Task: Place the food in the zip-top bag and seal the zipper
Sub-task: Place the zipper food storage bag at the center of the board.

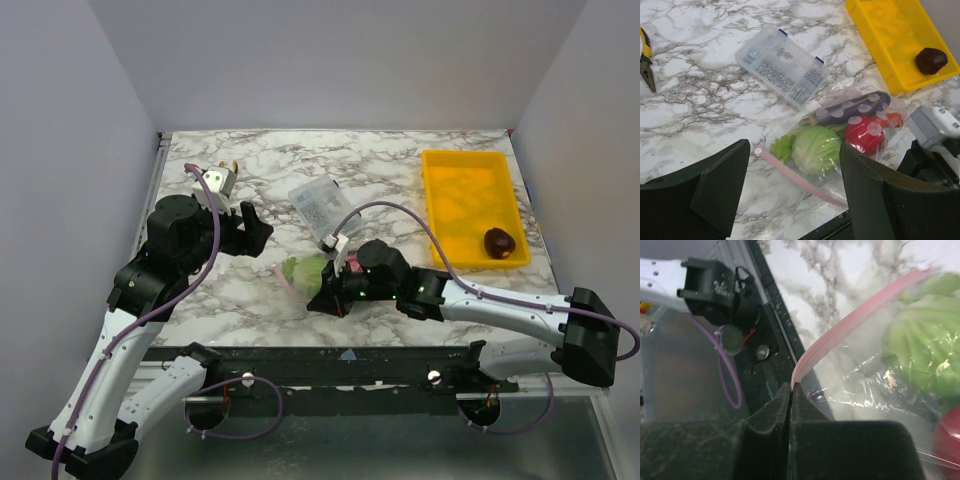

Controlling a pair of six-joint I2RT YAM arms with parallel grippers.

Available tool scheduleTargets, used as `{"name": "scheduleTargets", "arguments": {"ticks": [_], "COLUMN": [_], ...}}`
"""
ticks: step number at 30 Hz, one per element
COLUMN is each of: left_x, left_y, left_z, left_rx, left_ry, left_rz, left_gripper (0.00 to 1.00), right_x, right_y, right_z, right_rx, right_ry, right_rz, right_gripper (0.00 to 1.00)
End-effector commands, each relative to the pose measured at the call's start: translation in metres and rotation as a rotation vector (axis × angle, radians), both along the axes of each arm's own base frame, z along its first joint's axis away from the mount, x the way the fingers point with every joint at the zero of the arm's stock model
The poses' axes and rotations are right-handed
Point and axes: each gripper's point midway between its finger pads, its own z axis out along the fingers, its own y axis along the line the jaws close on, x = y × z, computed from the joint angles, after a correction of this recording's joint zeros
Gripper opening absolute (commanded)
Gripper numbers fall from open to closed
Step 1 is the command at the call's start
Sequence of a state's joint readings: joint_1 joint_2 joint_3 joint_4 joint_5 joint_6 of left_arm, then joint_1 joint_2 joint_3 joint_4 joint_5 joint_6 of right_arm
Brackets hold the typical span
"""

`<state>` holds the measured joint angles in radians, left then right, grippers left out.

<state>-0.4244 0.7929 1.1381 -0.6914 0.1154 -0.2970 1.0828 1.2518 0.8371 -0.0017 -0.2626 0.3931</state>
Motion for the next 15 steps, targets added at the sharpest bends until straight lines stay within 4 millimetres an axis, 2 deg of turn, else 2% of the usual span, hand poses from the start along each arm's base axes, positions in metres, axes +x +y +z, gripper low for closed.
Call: {"name": "scheduleTargets", "arguments": {"ticks": [1, 2, 10, 13, 15], "left_x": [0.002, 0.002, 0.001, 0.0, -0.002], "left_y": [0.004, 0.003, 0.004, 0.005, 0.006], "left_z": [-0.002, -0.003, -0.001, 0.004, 0.009], "left_rx": [0.001, 0.001, -0.004, -0.013, -0.019], "left_ry": [0.011, 0.012, 0.012, -0.001, -0.011], "left_rz": [0.024, 0.024, 0.025, 0.028, 0.029], "left_gripper": [0.74, 0.74, 0.75, 0.75, 0.75], "right_x": [-0.031, -0.034, -0.055, -0.055, -0.047], "right_y": [0.01, 0.01, 0.019, 0.025, 0.026], "right_z": [-0.003, -0.006, -0.038, -0.035, -0.022], "right_rx": [0.071, 0.079, 0.049, 0.042, 0.037], "right_ry": [0.067, 0.084, 0.297, 0.321, 0.295], "right_rz": [0.129, 0.132, 0.188, 0.194, 0.158], "right_gripper": [0.08, 0.13, 0.33, 0.41, 0.5]}}
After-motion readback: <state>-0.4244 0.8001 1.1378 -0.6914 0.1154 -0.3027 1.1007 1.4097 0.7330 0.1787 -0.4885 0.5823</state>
